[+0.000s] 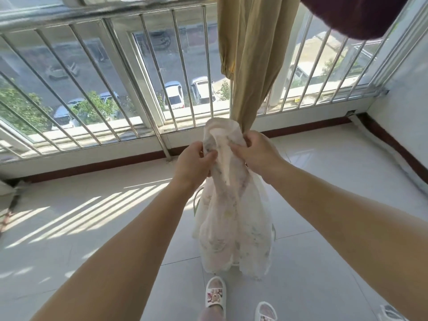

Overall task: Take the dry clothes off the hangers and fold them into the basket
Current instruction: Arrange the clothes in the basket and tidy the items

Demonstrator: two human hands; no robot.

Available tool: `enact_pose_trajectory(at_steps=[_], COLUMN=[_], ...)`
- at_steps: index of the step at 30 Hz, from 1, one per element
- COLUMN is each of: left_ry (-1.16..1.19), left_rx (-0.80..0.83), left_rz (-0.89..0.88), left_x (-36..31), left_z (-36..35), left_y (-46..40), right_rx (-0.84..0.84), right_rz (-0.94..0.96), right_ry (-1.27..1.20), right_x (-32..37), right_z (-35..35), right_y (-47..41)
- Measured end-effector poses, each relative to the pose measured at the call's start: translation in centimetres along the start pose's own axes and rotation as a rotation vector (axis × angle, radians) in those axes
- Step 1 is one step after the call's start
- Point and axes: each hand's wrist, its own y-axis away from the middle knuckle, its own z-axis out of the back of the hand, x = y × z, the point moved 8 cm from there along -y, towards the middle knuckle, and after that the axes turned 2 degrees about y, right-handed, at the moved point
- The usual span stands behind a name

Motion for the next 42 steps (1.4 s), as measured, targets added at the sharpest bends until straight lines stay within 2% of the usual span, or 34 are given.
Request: enact_pose_trajectory(at_steps=[4,6,8,11,16,19,21,25,28,33,36,38,42], left_ry=[0.034,0.063,0.096,0.042,-0.398,-0.908,-1.058,-0.992,-0.849,-0.785,-0.762,-0.76,-0.83], left_rx=[0.003,-0.003,0.027,0.061,-0.138,-0.116,-0.031,0.218,0.309,0.355,0.334,0.316,0.301], left_rz=[0.01,0.036,0.056,0.03,-0.246,-0.36,-0.401,-0.334,-0.324,-0.391,-0.419,-0.423,-0.4], left_x=[-0.4,-0.2,-0.3,-0.9,-2.7,-3.5,-4.0,-3.8,-4.1,-4.9,-5.6,-5.8,-4.7], left_z=[1.3,2.3,3.0,3.7,6.8,6.9,6.4,5.1,4.2,4.1,5.0,5.7,7.2], left_y=[-0.1,-0.3,-0.5,-0.9,-1.9,-2.8,-3.9,-6.2,-6.5,-6.6,-6.7,-6.8,-7.2], right_rx=[0.3,0.407,0.402,0.272,0.252,0.296,0.322,0.295,0.28,0.407,0.415,0.396,0.28], right_rz=[0.075,0.113,0.178,0.281,0.31,0.314,0.319,0.27,0.221,0.121,0.069,0.074,0.007], right_ry=[-0.169,-0.173,-0.028,0.23,0.207,0.212,0.158,0.026,-0.009,0.393,0.503,0.602,0.637], right_x=[2.7,3.7,4.6,5.9,7.8,8.3,8.4,7.1,5.5,1.4,-0.6,-1.8,-3.5], right_z=[-4.0,-5.0,-5.6,-6.0,-6.7,-6.9,-6.8,-5.8,-5.2,-6.2,-7.4,-8.1,-7.8], right_y=[0.7,0.9,0.4,-0.6,-2.2,-2.7,-2.9,-3.5,-4.0,-4.4,-5.0,-5.4,-6.6])
